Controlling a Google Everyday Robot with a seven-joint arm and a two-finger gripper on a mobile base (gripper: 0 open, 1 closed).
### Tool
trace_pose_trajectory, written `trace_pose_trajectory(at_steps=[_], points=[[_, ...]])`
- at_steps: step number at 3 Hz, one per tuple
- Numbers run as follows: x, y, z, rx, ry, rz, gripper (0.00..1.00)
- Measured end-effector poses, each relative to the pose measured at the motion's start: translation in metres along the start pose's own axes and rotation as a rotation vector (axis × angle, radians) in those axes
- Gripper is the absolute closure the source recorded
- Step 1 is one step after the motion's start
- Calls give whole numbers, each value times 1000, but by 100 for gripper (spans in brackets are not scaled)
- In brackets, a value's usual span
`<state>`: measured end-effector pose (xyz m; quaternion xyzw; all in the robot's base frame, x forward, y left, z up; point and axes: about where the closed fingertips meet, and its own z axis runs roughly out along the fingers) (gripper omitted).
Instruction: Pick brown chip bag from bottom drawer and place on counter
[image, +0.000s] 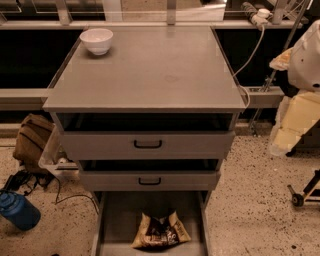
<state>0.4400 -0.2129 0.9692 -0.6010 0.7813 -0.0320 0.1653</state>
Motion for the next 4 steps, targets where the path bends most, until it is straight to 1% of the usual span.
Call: trace_pose_trajectory(at_steps=[1, 2, 3, 4], points=[[-12, 14, 44, -34, -63, 15, 0], [-21, 18, 116, -63, -178, 77, 0], [-21, 19, 116, -65, -177, 76, 0], [-26, 28, 129, -78, -188, 69, 0]])
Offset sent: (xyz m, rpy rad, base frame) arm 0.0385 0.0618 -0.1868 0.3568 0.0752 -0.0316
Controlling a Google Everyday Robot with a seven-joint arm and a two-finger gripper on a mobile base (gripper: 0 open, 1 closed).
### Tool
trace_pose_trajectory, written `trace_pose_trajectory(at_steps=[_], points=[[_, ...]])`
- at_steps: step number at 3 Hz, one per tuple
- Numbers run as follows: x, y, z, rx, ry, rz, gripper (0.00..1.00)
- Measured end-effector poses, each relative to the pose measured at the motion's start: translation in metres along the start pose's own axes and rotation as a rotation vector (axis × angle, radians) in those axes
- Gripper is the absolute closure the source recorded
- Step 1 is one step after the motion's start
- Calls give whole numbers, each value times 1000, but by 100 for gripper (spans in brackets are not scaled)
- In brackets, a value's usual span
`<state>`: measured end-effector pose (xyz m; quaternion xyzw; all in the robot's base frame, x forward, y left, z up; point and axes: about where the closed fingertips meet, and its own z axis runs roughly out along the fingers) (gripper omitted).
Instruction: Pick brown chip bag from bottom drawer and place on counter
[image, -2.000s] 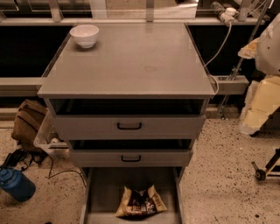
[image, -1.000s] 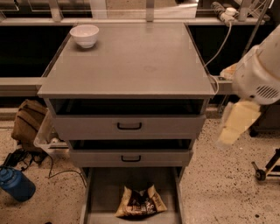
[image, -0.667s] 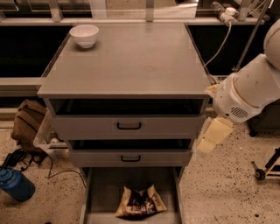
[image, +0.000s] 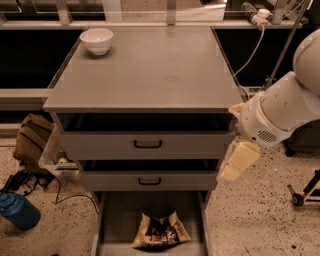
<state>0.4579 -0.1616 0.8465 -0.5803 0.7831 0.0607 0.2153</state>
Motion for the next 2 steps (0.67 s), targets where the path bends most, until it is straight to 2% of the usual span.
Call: trace_pose_trajectory(at_steps=[1, 2], points=[[-6, 30, 52, -49, -52, -7, 0], [-16, 72, 144, -93, -103, 4, 0]])
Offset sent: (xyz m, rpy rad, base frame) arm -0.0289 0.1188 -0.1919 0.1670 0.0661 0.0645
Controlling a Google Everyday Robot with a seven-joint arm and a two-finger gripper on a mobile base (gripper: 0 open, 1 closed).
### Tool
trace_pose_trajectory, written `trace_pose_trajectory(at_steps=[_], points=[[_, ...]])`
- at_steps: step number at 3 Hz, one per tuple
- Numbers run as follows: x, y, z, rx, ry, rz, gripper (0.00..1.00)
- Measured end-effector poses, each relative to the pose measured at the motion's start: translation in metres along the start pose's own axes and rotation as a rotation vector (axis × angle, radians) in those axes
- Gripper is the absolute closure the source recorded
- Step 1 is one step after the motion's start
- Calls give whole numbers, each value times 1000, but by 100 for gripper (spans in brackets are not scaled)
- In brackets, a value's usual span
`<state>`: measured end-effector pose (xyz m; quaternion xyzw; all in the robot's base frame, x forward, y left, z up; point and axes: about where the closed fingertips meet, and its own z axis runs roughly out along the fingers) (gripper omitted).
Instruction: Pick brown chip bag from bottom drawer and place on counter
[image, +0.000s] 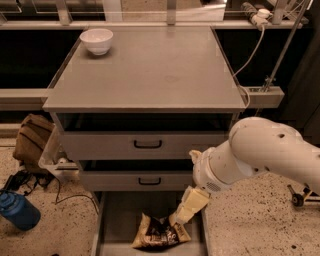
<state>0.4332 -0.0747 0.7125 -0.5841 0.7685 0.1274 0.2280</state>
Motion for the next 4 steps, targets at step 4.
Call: trace_pose_trajectory(at_steps=[4], points=[[16, 70, 214, -181, -123, 52, 0]])
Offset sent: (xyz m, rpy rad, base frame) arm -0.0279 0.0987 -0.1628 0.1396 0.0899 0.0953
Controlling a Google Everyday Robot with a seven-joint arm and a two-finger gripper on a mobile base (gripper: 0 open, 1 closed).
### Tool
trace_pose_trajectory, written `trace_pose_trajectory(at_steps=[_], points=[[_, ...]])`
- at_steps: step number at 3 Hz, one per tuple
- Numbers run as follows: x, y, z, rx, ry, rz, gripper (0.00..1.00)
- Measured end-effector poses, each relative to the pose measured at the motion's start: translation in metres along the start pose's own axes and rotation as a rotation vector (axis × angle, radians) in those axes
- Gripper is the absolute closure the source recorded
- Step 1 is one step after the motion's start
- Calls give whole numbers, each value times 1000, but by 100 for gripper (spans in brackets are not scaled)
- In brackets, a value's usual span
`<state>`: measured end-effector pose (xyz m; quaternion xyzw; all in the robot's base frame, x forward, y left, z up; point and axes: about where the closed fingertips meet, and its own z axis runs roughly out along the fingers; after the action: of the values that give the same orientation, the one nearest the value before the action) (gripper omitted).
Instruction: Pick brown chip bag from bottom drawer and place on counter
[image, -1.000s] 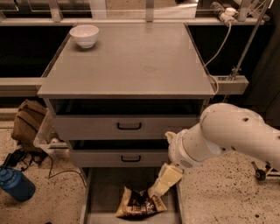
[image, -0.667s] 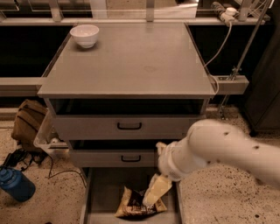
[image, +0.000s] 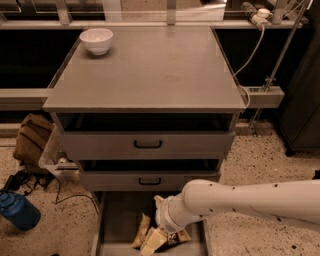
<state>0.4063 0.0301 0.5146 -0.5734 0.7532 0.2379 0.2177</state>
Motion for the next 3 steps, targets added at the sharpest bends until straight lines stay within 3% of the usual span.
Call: trace_pose_trajectory(at_steps=[1, 2, 3], points=[[0, 0, 0, 0, 0, 0, 0], [13, -8, 19, 30, -20, 25, 0], [50, -26, 54, 106, -83, 64, 0]])
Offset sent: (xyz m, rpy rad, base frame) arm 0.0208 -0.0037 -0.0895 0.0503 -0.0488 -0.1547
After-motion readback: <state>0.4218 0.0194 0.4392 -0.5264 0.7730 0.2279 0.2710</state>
